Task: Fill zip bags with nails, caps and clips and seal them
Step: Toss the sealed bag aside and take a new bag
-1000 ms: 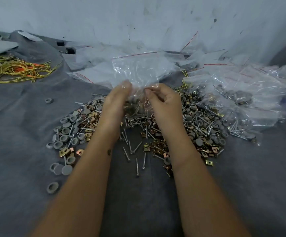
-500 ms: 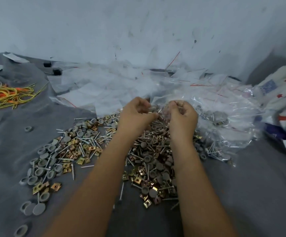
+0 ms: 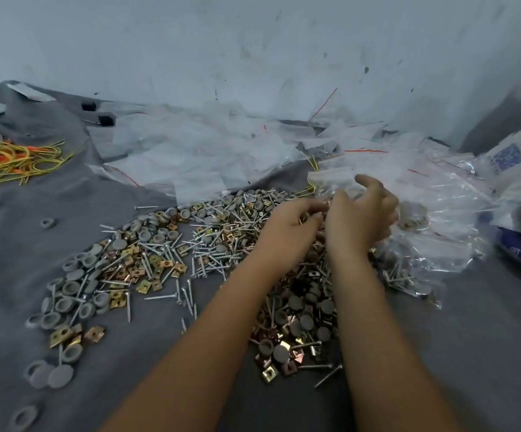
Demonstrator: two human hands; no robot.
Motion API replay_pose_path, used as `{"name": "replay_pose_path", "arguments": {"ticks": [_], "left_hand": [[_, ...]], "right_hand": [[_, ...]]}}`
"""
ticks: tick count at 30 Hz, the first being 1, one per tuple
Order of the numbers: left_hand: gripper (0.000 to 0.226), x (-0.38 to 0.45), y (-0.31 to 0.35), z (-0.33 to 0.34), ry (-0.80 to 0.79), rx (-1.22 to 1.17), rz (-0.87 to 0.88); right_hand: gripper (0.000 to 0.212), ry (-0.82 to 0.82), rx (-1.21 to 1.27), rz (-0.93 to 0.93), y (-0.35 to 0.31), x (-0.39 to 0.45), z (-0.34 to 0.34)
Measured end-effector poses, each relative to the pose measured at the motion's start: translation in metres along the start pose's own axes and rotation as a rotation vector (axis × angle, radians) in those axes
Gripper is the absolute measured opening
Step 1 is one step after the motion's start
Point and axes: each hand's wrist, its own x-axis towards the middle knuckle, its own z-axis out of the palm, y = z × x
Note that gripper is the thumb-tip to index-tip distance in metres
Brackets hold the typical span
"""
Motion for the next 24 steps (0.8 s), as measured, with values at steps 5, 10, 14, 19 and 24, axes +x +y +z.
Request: {"name": "replay_pose_path", "arguments": {"ticks": [5,10,14,19,24], "left_hand": [[0.029,-0.029,-0.02,-0.07,0.368,-0.078,-0.092],[0.029,-0.044,-0.044,-0.118,0.726,-0.188,-0.158],[0.028,-0.045,-0.048,-0.124,0.835,-0.271,-0.168],[0.029,-0.046,-0.049,-0.121,0.827,-0.324,-0.211],[0.038,-0.049,-0.038,-0.119,0.786,-0.252,-0.198]], "right_hand": [[0.03,-0.472,-0.208,-0.341,-0.026,-0.038,0.04],[0.055,-0.717,-0.331,-0.637,-0.039,-0.069,0.094],[0.063,-0.889,-0.533,-0.558,-0.045,-0.069,0.126],[0.017,-0.652,-0.51,-0.564,-0.049,-0.07,0.123],[0.016,-0.753,0.355,-0.112,-0.052,-0.073,0.09]]}}
